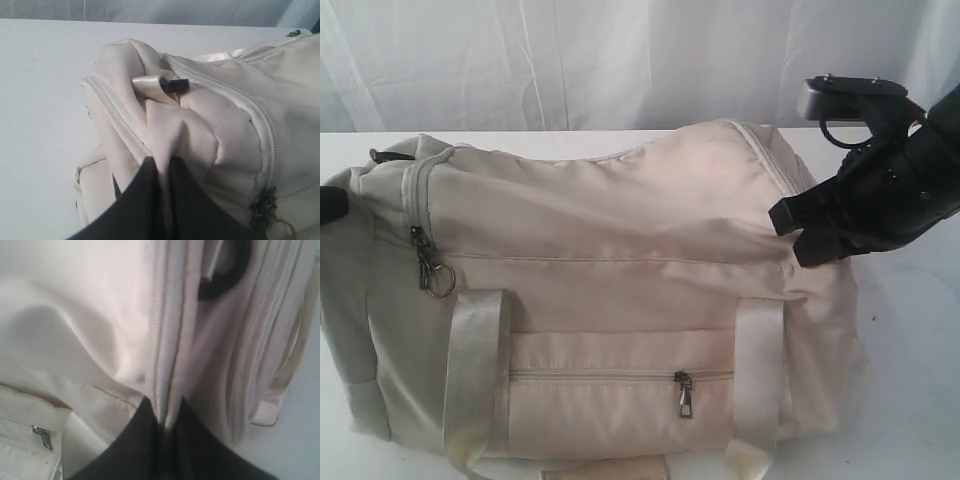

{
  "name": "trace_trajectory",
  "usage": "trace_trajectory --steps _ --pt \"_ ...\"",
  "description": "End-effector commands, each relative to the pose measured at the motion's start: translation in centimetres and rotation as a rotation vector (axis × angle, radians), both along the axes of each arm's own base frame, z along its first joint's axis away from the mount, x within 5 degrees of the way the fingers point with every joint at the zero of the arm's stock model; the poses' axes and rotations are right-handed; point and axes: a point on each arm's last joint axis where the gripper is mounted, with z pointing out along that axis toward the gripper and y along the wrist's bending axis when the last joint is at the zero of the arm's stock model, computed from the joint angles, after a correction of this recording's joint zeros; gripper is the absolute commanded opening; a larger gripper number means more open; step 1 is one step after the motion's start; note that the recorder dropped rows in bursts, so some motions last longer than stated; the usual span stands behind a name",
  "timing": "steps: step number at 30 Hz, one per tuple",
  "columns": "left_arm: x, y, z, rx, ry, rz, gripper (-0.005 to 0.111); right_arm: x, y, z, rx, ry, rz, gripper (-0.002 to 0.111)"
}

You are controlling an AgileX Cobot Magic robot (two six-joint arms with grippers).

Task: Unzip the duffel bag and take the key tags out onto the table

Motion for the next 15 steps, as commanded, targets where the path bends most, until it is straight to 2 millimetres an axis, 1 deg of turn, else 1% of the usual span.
trace_trajectory --steps 1,3,5,11,15 --pt "0.4 1.6 1.1 0.022 -0.053 0.163 0.000 0.4 -0.3 0.1 -0.009 -0.064 -0.006 0.000" --pt "0.4 1.5 1.1 0.021 -0.051 0.162 0.000 0.6 -0.2 0.2 -0.003 -0.086 -0.013 0.000" --pt "0.3 1.7 0.7 0.055 -0.051 0.172 0.000 0.7 -0.2 0.3 -0.001 -0.098 -0.016 0.000" --pt "0.0 3.4 -1.3 0.144 -0.003 0.345 0.000 0.8 -0.6 0.2 -0.056 -0.118 0.003 0.000" --pt "-0.2 3.4 -1.7 0.169 0.001 0.340 0.000 0.8 -0.7 0.1 -0.057 -0.106 -0.024 0.001"
